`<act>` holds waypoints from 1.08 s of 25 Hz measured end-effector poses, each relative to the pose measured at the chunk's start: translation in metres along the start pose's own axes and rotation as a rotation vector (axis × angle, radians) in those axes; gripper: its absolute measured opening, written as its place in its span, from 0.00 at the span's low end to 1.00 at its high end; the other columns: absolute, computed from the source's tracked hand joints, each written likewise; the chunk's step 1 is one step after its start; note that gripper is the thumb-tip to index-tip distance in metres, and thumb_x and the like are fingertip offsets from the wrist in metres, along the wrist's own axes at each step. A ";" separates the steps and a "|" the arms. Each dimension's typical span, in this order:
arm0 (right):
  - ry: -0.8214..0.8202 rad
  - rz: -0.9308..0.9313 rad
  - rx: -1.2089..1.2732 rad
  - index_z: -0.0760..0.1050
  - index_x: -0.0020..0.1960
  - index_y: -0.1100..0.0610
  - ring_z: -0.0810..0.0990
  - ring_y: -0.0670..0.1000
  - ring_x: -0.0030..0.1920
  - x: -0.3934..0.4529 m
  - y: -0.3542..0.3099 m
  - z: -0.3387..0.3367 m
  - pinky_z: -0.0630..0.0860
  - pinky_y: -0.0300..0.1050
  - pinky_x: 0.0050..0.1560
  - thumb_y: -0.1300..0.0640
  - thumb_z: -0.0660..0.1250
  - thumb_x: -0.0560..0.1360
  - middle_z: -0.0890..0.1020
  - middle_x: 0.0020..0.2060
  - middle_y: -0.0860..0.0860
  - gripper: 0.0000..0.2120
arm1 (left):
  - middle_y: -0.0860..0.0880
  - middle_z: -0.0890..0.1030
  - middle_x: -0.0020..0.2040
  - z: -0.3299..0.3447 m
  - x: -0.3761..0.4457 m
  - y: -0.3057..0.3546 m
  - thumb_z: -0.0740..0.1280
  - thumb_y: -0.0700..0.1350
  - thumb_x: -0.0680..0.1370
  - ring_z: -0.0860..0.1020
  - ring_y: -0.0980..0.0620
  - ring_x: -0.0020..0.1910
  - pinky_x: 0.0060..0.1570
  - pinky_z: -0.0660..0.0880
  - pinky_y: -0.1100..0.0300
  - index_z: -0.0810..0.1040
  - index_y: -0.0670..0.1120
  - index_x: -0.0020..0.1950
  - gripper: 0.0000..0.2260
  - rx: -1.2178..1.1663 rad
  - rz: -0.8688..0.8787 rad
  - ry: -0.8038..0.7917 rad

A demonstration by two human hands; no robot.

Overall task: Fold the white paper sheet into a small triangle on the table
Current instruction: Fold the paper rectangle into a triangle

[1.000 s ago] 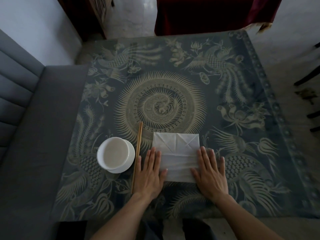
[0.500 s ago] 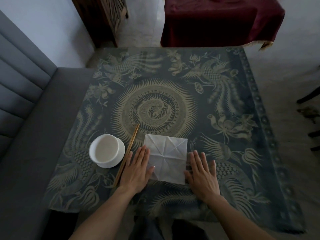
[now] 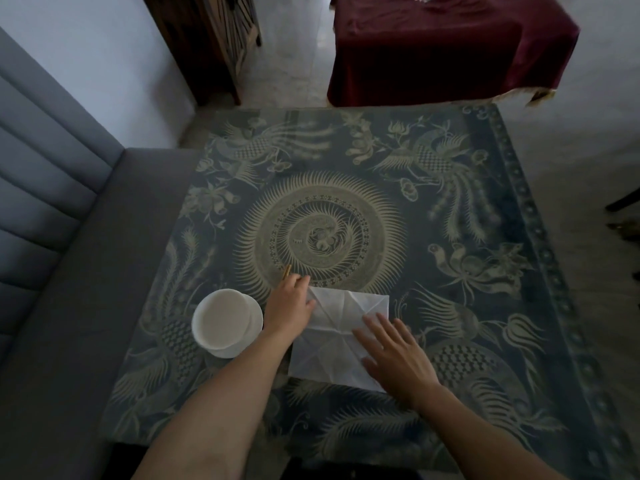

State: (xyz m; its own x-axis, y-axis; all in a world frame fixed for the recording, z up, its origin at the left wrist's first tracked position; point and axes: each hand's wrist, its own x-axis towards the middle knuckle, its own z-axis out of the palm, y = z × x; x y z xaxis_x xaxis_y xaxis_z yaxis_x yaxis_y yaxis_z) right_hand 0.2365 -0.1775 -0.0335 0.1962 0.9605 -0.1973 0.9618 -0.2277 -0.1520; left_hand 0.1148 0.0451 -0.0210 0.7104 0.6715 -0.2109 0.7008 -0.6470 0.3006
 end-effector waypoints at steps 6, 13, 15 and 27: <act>0.019 -0.025 0.005 0.65 0.74 0.47 0.64 0.58 0.73 0.006 0.002 0.004 0.66 0.62 0.69 0.43 0.67 0.75 0.66 0.74 0.54 0.29 | 0.47 0.72 0.57 -0.004 0.026 -0.001 0.72 0.50 0.74 0.74 0.47 0.57 0.54 0.74 0.51 0.77 0.49 0.55 0.12 0.014 -0.043 -0.100; -0.008 -0.002 -0.020 0.65 0.74 0.46 0.67 0.59 0.72 0.005 0.001 0.001 0.67 0.65 0.67 0.41 0.66 0.75 0.69 0.73 0.55 0.30 | 0.48 0.76 0.52 -0.001 0.030 0.004 0.68 0.45 0.75 0.74 0.47 0.54 0.47 0.69 0.55 0.73 0.50 0.46 0.04 0.065 0.029 -0.131; -0.011 0.003 -0.034 0.64 0.74 0.45 0.66 0.59 0.72 0.006 0.001 0.000 0.66 0.65 0.68 0.40 0.65 0.75 0.69 0.73 0.55 0.30 | 0.50 0.80 0.50 -0.002 0.031 0.004 0.69 0.45 0.76 0.78 0.48 0.52 0.45 0.68 0.55 0.73 0.51 0.50 0.06 0.053 0.030 -0.139; 0.057 0.007 -0.071 0.66 0.74 0.51 0.64 0.57 0.73 0.025 -0.011 -0.003 0.57 0.61 0.74 0.40 0.57 0.78 0.68 0.73 0.54 0.27 | 0.51 0.78 0.47 -0.032 0.046 0.012 0.66 0.48 0.77 0.78 0.50 0.41 0.38 0.67 0.59 0.78 0.49 0.46 0.04 -0.129 0.175 0.023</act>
State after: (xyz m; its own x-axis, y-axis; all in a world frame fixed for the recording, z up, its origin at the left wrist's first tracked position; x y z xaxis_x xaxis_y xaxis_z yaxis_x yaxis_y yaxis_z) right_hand 0.2311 -0.1501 -0.0334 0.2115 0.9669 -0.1427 0.9711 -0.2244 -0.0811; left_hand 0.1539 0.0791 0.0026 0.8177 0.5622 -0.1238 0.5517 -0.7037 0.4477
